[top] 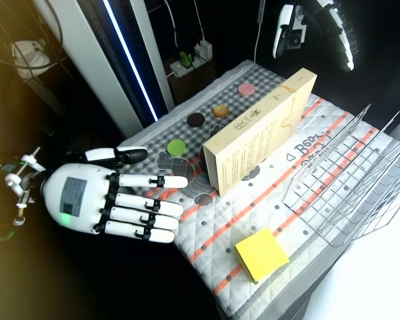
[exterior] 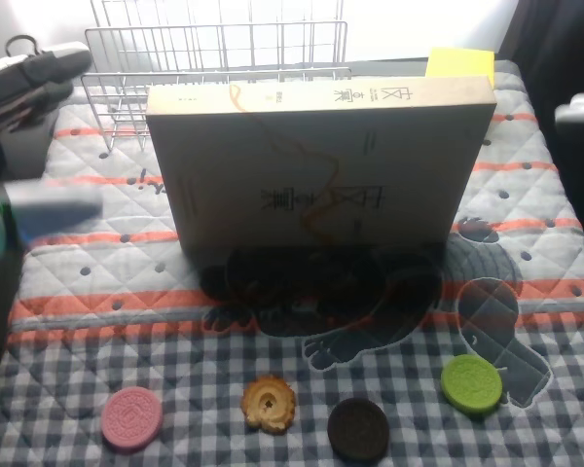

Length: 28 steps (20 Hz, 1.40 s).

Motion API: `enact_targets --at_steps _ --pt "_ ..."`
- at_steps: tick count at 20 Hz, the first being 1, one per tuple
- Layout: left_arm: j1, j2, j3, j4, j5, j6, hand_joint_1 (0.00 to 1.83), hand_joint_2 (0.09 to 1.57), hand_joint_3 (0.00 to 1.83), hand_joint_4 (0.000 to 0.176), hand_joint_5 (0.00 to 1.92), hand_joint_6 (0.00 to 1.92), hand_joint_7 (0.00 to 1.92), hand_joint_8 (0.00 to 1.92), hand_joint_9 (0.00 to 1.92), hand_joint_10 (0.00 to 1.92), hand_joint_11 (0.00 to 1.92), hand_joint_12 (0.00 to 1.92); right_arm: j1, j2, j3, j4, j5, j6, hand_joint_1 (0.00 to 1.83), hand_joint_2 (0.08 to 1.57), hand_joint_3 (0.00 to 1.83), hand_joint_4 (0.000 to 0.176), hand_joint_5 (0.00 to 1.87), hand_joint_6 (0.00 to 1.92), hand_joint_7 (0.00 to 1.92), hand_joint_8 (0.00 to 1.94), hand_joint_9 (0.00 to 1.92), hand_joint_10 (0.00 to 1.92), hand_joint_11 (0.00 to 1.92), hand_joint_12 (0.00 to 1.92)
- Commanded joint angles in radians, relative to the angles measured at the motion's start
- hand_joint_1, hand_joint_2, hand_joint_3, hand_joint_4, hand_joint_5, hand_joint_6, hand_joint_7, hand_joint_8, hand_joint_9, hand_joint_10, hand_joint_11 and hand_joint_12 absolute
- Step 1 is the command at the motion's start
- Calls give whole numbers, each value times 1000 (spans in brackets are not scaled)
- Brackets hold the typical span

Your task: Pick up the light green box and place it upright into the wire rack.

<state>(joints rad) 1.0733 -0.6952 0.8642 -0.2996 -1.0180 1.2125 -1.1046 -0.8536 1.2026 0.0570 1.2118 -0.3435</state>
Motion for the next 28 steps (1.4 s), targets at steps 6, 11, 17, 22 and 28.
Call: enact_targets --at_steps 6,11,17,22,28 --pt "-10 -2 12 -3 -111 -10 250 1066 2 176 256 1 216 0 156 0 0 426 77 -2 24 16 112 9 904 1086 1 54 349 0 271 0 219 0 12 427" --pt "-10 -15 22 -12 -97 -10 245 1073 0 176 276 1 217 1 189 4 0 518 304 -48 71 -82 69 9 760 1004 0 163 34 0 57 2 91 4 8 213" --pt "-6 -19 28 -23 -84 -10 175 1090 4 173 274 4 228 2 199 1 0 531 475 -145 128 -224 -75 48 742 805 0 176 0 0 0 0 0 0 0 14" --pt "-4 -24 33 -34 -70 -10 212 1057 0 176 217 0 210 0 215 3 0 608 591 -219 179 -374 -193 101 697 799 0 176 0 0 13 4 0 0 5 5" --pt "-5 -31 37 -35 -57 -10 210 1070 3 176 244 4 220 3 228 4 0 617 659 -264 216 -502 -283 152 655 787 0 176 0 0 90 6 107 4 2 405"
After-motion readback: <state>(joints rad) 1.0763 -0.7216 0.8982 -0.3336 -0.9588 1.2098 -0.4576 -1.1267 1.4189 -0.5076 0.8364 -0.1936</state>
